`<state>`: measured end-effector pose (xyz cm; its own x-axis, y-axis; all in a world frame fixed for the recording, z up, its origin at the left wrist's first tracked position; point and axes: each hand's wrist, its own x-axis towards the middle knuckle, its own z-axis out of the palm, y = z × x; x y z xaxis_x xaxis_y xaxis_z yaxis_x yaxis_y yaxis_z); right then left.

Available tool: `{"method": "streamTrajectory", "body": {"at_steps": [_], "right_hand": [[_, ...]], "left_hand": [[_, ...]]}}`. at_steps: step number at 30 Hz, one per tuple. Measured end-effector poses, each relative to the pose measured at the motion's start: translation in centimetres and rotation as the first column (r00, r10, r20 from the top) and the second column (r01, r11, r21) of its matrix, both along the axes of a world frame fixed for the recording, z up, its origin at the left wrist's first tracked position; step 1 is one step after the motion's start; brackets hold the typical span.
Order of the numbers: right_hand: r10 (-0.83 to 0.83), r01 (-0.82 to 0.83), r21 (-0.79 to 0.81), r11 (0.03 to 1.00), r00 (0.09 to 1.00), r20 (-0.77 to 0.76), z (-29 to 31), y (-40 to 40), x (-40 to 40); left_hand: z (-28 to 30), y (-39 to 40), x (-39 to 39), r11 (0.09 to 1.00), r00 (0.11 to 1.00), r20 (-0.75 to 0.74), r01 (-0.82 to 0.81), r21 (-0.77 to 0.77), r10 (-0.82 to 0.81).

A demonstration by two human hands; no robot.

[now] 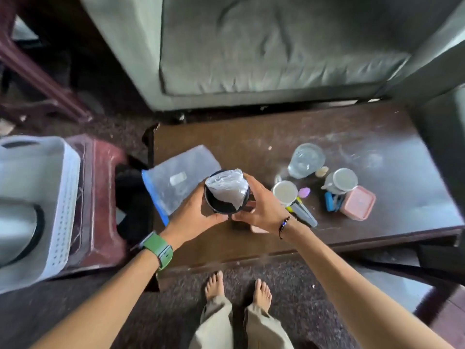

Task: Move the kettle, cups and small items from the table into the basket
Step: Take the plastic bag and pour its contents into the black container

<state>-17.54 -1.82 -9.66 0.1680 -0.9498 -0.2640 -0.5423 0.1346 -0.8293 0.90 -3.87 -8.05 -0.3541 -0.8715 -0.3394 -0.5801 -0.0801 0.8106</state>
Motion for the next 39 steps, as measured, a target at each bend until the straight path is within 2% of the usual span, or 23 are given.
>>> {"method": "streamTrajectory", "body": {"at_steps": [8,10,16,23,27,32,39], "right_hand": [[-0.120,0.114,-0.114,0.987,0.992,-0.045,9.7,0.0,-10.9],[-0.155,0.151,-0.120,0.981,0.988,-0.022,11.0,-0.2,-13.6],[-0.208,0.191,-0.186,0.964,0.975,-0.079,12.0,-1.5,-20.5],[-0.250,0.236,-0.128,0.963,0.962,-0.113,9.2,-5.2,-25.7],[-0.281,0.273,-0.079,0.959,0.952,-0.122,5.6,-7.3,-27.9],[-0.326,0.330,0.048,0.943,0.943,-0.063,0.6,-8.5,-29.8],[-0.318,0.326,0.120,0.938,0.945,-0.080,-4.9,-9.4,-32.5]], "left_hand": [[8.1,-2.6,-10.9,0.979,0.988,-0.001,0.150,-0.137,-0.151],[9.4,-3.3,-13.7,0.969,0.984,-0.006,0.174,-0.174,-0.178],[10.4,-5.6,-21.0,0.950,0.970,-0.027,0.232,-0.210,-0.242],[7.6,-10.2,-26.6,0.933,0.946,0.062,0.324,-0.156,-0.318],[4.8,-12.8,-29.3,0.912,0.915,0.146,0.393,-0.115,-0.376],[0.7,-14.7,-31.8,0.892,0.877,0.190,0.452,-0.023,-0.440],[-4.3,-15.7,-34.9,0.860,0.828,0.236,0.502,0.091,-0.508]]}}
